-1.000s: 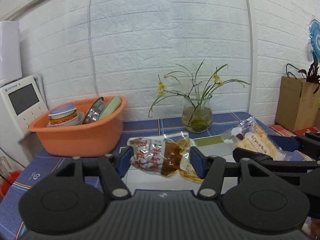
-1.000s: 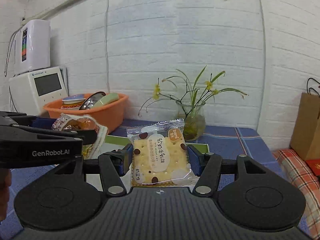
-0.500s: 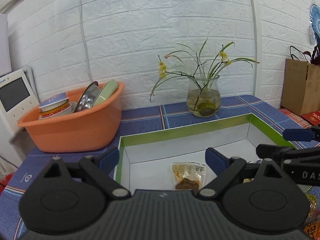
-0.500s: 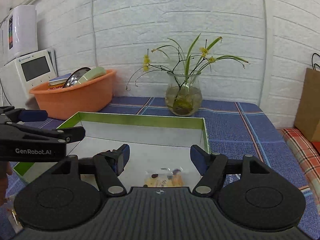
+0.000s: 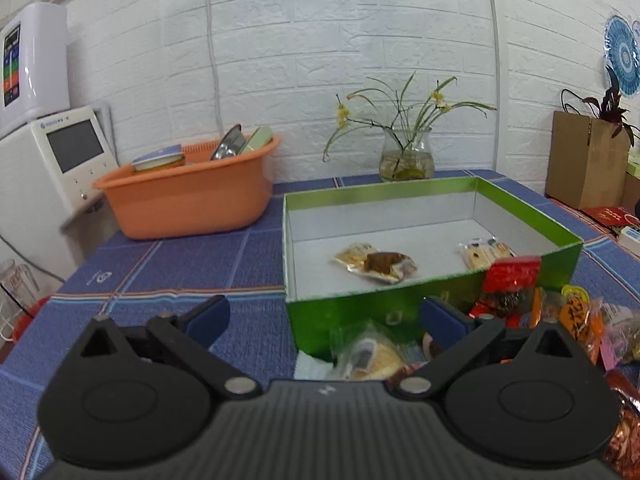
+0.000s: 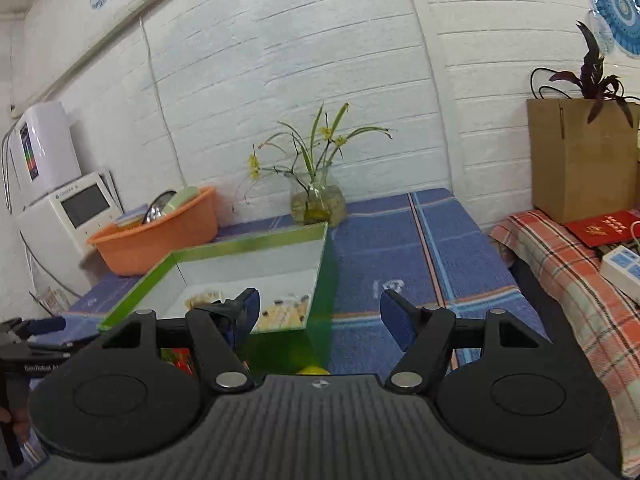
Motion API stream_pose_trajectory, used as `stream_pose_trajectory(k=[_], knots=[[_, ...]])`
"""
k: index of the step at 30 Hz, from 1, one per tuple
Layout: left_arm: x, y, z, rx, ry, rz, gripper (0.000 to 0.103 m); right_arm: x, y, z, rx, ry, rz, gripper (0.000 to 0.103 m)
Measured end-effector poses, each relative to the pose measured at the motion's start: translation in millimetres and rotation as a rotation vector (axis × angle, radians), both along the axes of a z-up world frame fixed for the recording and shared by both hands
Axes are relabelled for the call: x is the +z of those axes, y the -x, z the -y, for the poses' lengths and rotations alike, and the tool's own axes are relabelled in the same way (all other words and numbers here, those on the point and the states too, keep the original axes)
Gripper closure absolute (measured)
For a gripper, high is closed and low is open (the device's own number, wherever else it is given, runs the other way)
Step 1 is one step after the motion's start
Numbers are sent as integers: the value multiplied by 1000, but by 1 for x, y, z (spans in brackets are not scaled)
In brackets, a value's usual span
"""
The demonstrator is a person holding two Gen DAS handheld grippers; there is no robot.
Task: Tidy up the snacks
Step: 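Grasp the clear bun bag with the left tool while the right tool grasps the orange snack bag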
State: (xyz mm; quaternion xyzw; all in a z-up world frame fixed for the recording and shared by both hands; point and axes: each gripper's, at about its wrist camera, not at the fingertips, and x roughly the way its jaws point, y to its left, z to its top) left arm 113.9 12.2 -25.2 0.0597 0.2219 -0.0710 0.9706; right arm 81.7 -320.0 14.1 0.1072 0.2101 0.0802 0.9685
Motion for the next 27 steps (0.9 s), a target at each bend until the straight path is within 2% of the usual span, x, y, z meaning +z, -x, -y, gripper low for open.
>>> stream_pose_trajectory(k=[4, 9, 11, 13, 15, 19, 20, 21, 22, 24, 27], knots=[[-15, -7, 13, -2, -35, -43, 2, -19, 16, -11, 37, 112, -45, 0], [-32, -20, 18, -1, 9, -116, 3, -26, 5, -34, 145, 138, -81, 0], [-38, -24, 19, -21, 19, -146, 7, -28, -5, -51, 184, 197, -102, 0], [-43, -28, 18, -34, 37, -175, 28, -32, -13, -70, 236, 282, -121, 0], [-44, -29, 16, -32, 49, -176, 29, -37, -20, -88, 302, 363, -133, 0], [-45, -27, 15, -52, 23, -169, 37, -53, -29, -114, 423, 535, -122, 0], [-44, -27, 14, -57, 22, -169, 38, -57, -30, -118, 432, 575, -114, 7], [-43, -25, 12, -60, 22, -169, 39, -58, -29, -119, 447, 579, -106, 20], [-42, -23, 10, -62, 24, -169, 41, -56, -28, -118, 440, 583, -103, 27], [-40, -17, 5, -54, 28, -163, 44, -52, -26, -114, 425, 573, -114, 27], [-34, -4, -6, -39, 52, -149, 46, -50, -16, -107, 375, 539, -84, 28]])
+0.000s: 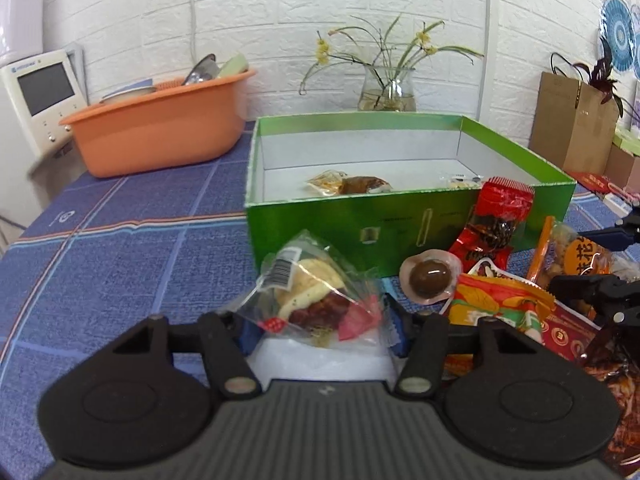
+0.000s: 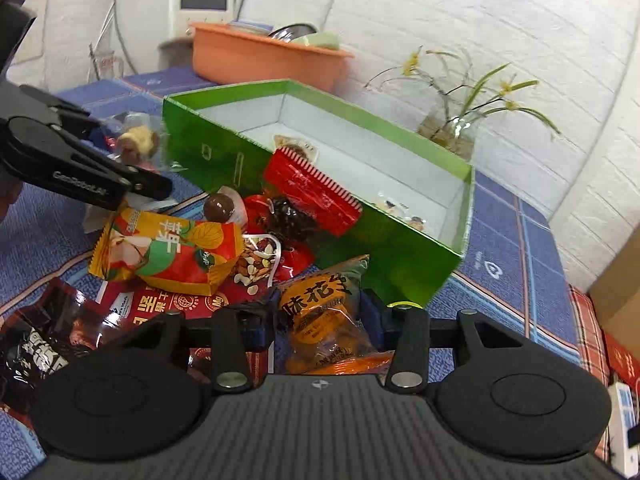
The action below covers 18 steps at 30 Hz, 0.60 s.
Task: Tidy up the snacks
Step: 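Grasp the clear bun bag with the left tool while the right tool grasps the orange snack bag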
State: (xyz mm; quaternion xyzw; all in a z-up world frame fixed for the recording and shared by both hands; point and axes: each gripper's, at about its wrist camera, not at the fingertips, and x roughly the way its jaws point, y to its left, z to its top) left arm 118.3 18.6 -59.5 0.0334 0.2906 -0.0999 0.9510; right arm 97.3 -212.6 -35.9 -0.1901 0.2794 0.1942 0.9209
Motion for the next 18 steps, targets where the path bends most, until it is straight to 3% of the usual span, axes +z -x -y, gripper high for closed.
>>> stream_pose_trajectory(k=[9, 15, 18], knots=[[17, 32, -21, 53, 48, 65, 46, 23, 44, 9, -46, -120, 123, 27], [3, 41, -15, 19, 56, 22, 44, 30, 61, 7, -51, -201, 102, 27], [-5, 43, -7, 3, 20, 10, 35, 29, 68, 6, -54, -222, 80, 27]])
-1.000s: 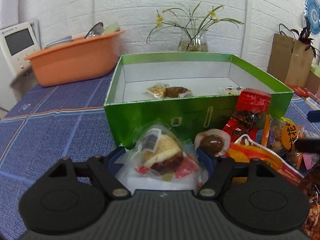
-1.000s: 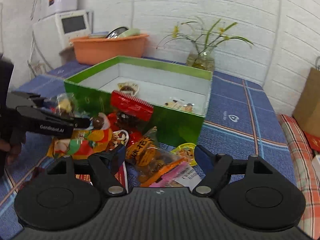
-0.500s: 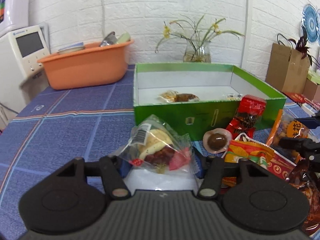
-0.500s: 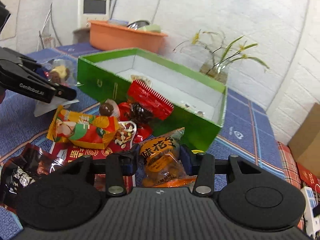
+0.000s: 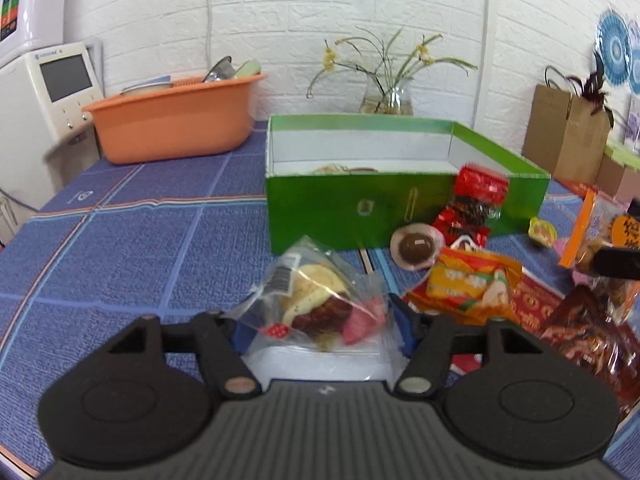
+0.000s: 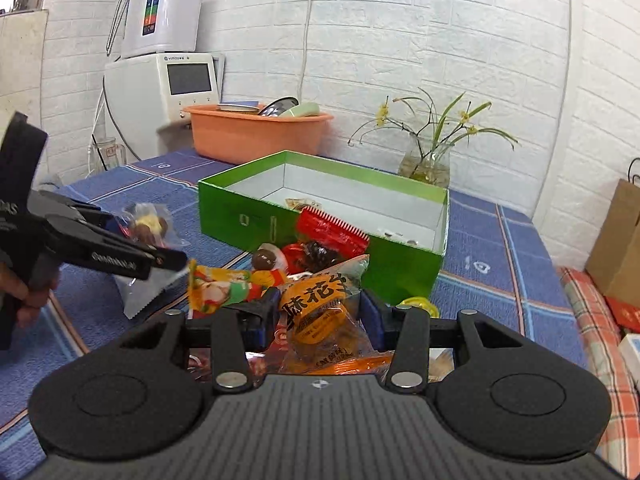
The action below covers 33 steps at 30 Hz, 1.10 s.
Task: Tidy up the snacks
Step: 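Grasp the clear bun bag with the left tool while the right tool grasps the orange snack bag, then carry both bags over the green box and release them inside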
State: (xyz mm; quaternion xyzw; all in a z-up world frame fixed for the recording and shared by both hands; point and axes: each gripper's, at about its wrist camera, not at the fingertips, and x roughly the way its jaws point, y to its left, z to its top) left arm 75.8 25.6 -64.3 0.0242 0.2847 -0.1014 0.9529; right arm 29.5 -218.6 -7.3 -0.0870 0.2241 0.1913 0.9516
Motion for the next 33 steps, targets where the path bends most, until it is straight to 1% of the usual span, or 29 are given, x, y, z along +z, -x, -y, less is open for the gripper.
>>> stream_pose_trajectory(k=[1, 4, 8, 9, 11, 12, 15, 19, 25, 29, 33], knots=[[-1, 1, 1, -5, -6, 0, 28, -1, 2, 0, -1, -5, -8, 27], [0, 4, -1, 10, -7, 23, 28, -1, 6, 1, -10, -16, -13, 27], [9, 4, -14, 33, 57, 49, 28, 0, 7, 5, -22, -25, -10, 27], [10, 3, -15, 37, 56, 48, 30, -1, 7, 6, -25, -28, -12, 27], [8, 0, -16, 37, 36, 32, 40, -1, 6, 7, -31, -37, -16, 27], [6, -3, -16, 33, 36, 15, 49, -2, 5, 7, -33, -41, -19, 27], [2, -8, -16, 15, 21, -1, 52, -4, 6, 7, -30, -50, -21, 27], [5, -4, -17, 14, 17, 19, 54, -4, 8, 4, -27, -52, -10, 27], [32, 19, -24, 44, 30, 100, 54, 1, 17, 0, -21, -56, 33, 27], [56, 39, -23, 36, 43, 166, 54, 7, 22, -5, -5, -73, 46, 27], [79, 41, -15, 19, 56, 233, 54, 17, 20, -14, 12, -97, 56, 27]])
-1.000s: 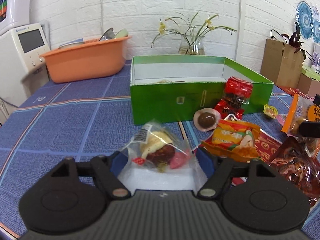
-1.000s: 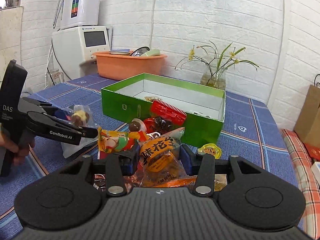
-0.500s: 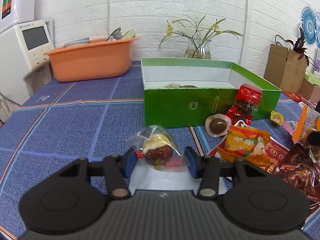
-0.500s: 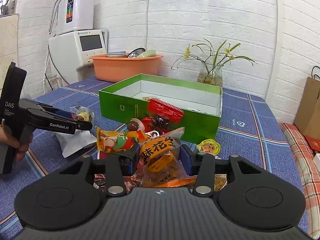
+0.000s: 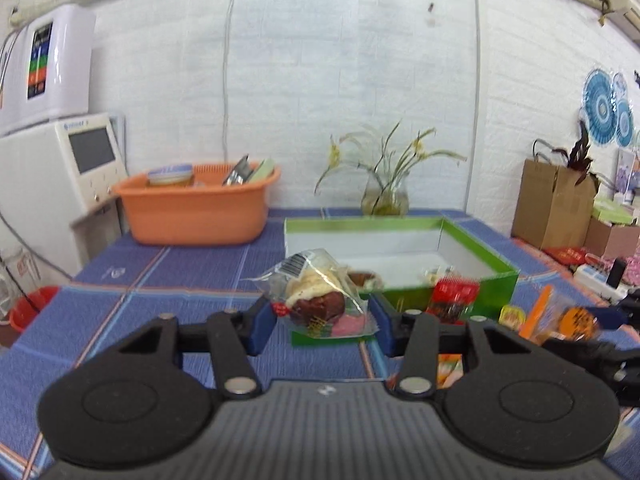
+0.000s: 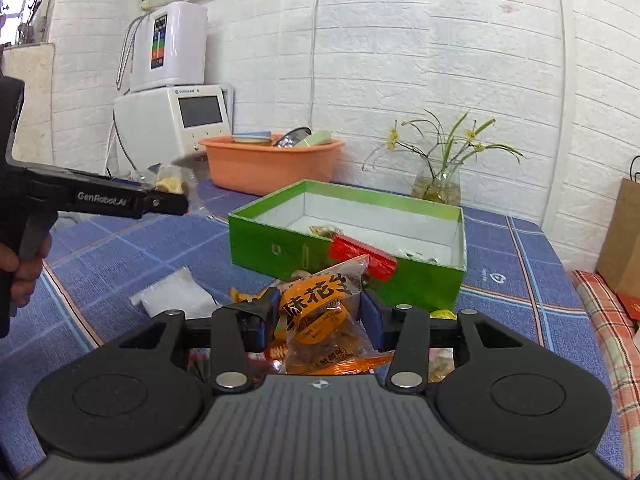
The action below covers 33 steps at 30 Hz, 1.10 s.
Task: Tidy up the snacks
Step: 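Carry both bags over the green box and release them inside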
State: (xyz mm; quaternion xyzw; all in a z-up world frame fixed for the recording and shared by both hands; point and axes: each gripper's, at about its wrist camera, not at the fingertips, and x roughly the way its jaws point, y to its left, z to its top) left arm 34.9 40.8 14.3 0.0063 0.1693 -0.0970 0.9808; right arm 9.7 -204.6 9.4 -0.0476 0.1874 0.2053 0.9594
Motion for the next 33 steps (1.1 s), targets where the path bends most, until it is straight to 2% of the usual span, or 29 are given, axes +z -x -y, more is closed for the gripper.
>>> stream_pose_trajectory(k=[6, 9, 11, 13, 16, 21, 28, 32, 33], knots=[[30, -34, 15, -18, 53, 51, 54, 37, -26, -5, -2, -73, 91, 27], [44, -56, 24, -18, 53, 72, 54, 67, -49, 9, -88, -138, 196, 27], [48, -71, 28, -18, 55, 79, 54, 81, -67, 22, -146, -168, 230, 27], [46, -84, 33, -7, 47, 86, 54, 84, -84, 26, -177, -138, 237, 27], [33, -107, 47, 14, 27, 77, 54, 66, -112, 25, -197, -120, 156, 27], [-3, -143, 60, 46, 19, -5, 54, 19, -150, 21, -214, -159, -2, 27], [-38, -169, 61, 62, -10, -96, 54, -16, -182, 14, -227, -89, -88, 27], [-49, -179, 60, 60, -9, -141, 51, -28, -198, 18, -247, -117, -141, 21], [-50, -179, 60, 56, -13, -139, 45, -30, -200, 20, -249, -131, -152, 18]])
